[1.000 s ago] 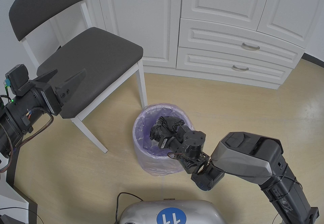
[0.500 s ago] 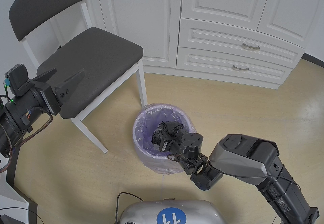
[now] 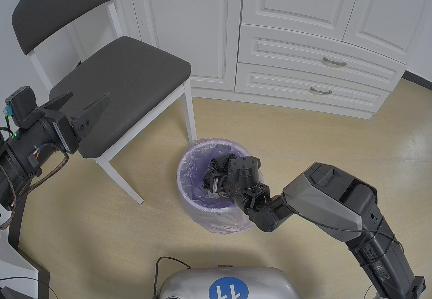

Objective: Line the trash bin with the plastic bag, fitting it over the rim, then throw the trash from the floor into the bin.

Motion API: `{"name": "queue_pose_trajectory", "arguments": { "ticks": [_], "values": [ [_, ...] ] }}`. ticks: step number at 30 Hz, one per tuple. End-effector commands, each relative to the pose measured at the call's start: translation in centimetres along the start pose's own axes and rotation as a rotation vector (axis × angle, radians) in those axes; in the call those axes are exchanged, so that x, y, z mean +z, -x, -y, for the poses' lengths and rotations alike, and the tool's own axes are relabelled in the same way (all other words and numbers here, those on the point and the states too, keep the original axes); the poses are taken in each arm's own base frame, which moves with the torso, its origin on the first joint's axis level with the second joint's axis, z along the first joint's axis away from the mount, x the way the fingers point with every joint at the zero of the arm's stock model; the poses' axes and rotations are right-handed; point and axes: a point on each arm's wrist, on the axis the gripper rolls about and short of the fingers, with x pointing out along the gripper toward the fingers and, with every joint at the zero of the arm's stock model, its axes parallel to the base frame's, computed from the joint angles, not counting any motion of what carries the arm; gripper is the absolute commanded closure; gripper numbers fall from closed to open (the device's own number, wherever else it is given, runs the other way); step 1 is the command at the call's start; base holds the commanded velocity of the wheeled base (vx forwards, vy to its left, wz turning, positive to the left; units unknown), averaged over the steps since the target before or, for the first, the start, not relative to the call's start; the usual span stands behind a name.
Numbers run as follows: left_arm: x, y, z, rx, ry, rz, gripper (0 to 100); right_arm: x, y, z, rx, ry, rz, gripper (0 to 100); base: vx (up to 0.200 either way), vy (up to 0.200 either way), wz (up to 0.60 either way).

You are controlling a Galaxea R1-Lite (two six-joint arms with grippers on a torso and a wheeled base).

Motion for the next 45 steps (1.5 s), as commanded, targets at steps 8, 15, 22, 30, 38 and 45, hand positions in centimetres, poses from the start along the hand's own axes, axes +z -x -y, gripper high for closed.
{"name": "queue_pose_trajectory", "arguments": {
  "ticks": [8, 15, 22, 30, 38, 45],
  "values": [
    [-0.1, 0.1, 0.0, 0.0, -0.003, -0.004, 0, -1.6, -1.2, 0.4, -0.004, 0.122, -0.01, 100, 0.0, 0.0, 0.0],
    [0.0, 0.1, 0.0, 0.001, -0.003, 0.003, 0, -2.1, -0.9, -0.1, 0.008, 0.145, -0.01, 100, 0.0, 0.0, 0.0],
    [0.3, 0.3, 0.0, 0.002, -0.003, 0.013, 0, -2.6, -0.5, -0.1, 0.047, 0.247, 0.028, 100, 0.0, 0.0, 0.0],
    [0.4, 0.5, 0.0, -0.001, -0.003, 0.018, 0, -2.2, 0.3, -0.3, 0.16, 0.317, 0.01, 100, 0.0, 0.0, 0.0],
    [0.3, 0.5, 0.0, -0.001, -0.003, 0.015, 0, -1.0, -0.1, 0.9, 0.222, 0.362, -0.007, 100, 0.0, 0.0, 0.0],
    [0.3, 0.5, 0.0, -0.002, -0.006, 0.013, 0, 0.4, -0.8, 1.4, 0.214, 0.36, 0.026, 100, 0.0, 0.0, 0.0]
  ]
}}
